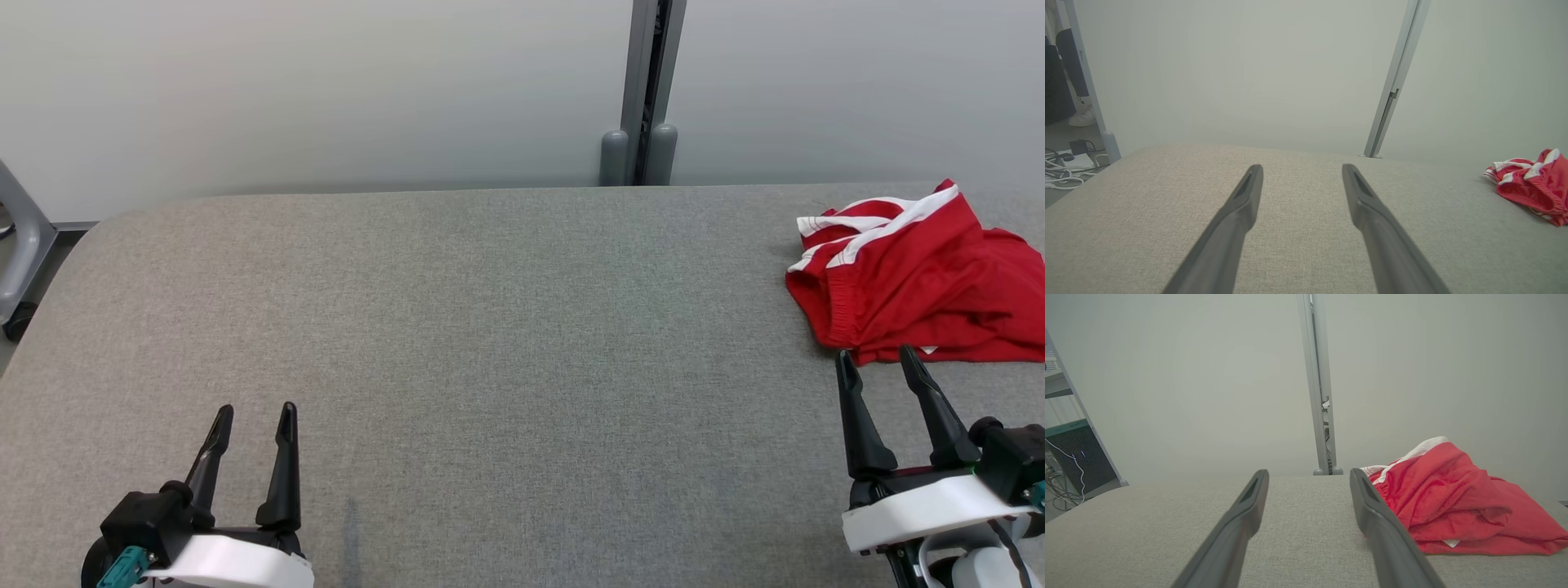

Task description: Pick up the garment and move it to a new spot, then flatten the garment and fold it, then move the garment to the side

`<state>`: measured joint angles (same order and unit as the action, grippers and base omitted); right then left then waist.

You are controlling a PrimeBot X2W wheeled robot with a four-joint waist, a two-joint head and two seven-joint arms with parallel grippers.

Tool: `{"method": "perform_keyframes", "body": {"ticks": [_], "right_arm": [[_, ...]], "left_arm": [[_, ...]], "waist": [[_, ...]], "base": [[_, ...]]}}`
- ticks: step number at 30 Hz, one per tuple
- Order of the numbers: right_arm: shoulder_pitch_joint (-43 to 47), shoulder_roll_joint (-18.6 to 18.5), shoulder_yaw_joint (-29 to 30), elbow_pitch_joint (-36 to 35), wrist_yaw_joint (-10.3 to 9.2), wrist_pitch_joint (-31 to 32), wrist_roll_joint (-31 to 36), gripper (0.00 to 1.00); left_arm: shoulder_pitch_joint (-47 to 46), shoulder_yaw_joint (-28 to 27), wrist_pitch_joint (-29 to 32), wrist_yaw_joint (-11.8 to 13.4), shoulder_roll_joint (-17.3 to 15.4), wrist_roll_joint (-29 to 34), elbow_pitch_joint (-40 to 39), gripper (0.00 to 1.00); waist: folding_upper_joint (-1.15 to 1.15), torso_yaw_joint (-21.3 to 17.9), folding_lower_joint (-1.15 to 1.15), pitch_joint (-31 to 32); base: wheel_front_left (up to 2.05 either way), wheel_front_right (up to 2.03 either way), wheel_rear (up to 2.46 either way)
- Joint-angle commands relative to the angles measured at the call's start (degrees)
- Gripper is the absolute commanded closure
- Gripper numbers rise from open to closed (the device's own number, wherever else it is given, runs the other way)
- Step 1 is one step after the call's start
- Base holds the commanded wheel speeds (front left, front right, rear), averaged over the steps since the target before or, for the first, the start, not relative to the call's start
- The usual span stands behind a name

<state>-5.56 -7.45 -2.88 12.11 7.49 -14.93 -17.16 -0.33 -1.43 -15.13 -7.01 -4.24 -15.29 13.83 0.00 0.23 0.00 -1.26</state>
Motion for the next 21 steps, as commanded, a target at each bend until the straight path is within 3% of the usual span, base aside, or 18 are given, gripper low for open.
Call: {"method": "perform_keyframes", "body": {"ticks": [1, 21], "right_arm": [[0.1, -0.1, -0.1, -0.2, 0.03, -0.3, 0.4, 0.0], [-0.8, 1.0, -0.4, 1.2, 0.03, -0.3, 0.8, 0.0]], "left_arm": [[-0.8, -0.3, 0.0, -0.3, 0.1, 0.6, 0.1, 0.0], [-1.9, 0.1, 0.0, -0.5, 0.4, 1.6, 1.0, 0.0]], "waist": [[0.0, 0.0, 0.0, 0.0], [0.0, 0.0, 0.0, -0.5]], "base": [[0.0, 0.0, 0.0], [0.0, 0.0, 0.0]]}}
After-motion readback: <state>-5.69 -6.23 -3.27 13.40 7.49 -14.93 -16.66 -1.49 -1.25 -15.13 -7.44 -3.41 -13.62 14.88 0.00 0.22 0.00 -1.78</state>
